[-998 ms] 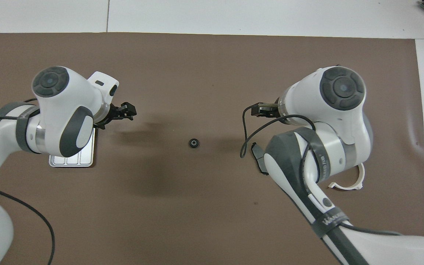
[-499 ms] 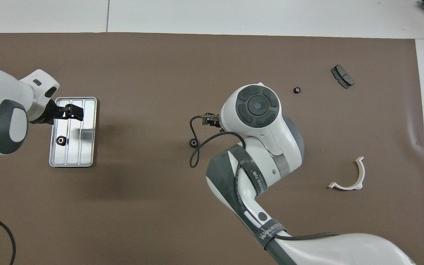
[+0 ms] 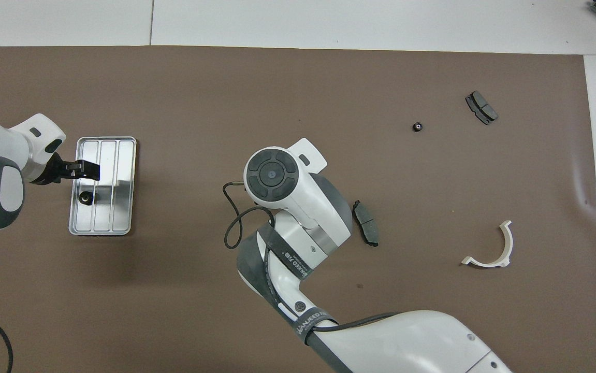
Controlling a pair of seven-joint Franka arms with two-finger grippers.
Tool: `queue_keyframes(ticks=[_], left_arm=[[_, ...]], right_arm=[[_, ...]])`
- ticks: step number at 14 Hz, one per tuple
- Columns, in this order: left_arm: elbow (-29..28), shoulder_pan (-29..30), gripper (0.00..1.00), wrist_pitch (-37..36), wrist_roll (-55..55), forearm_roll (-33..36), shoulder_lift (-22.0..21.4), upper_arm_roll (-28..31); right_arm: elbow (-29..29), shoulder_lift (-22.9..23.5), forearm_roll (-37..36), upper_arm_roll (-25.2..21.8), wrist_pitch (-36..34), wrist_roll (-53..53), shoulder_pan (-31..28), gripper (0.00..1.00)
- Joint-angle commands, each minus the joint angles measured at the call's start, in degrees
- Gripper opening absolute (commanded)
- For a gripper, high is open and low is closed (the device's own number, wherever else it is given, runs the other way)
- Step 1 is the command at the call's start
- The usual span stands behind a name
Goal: Place bearing gear from tray to pile
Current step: 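Grasp the second gear with the right gripper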
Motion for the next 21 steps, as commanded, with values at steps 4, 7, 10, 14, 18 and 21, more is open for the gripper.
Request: queue_keyframes(ticks=[4,7,10,14,18,21], left_arm=[[-4.3,1.1,0.87,2.5,-0.8,1.3,-1.7,-0.6],[-5.1,1.1,0.79,2.5,-1.3,1.2,-1.8,-0.6],[-6.0,1.2,0.75,2.5,-1.4,1.3,-1.9,-0.6],[-6.8,1.2,0.68,2.4,-2.1,1.3,-2.2,-0.6],[-7.3,1.2,0.61,2.5,-3.0,1.3,-2.3,-0.6],[-7.3,1.2,0.57,2.6,-3.4,1.2,-2.3,-0.6]], right_arm=[[0.2,2.3,-1.2,0.1,4.3,1.0,1.1,1.00],[-1.8,2.3,-1.3,0.1,5.7,0.4,2.2,1.00],[-3.5,2.3,-1.5,0.0,6.2,0.0,2.4,0.97],[-5.0,1.8,-1.4,0.0,7.2,0.0,3.2,0.72],[-7.1,1.8,-1.3,0.0,12.1,0.4,2.8,0.66],[-8.1,1.5,-1.4,0.0,12.6,0.5,2.8,0.66]])
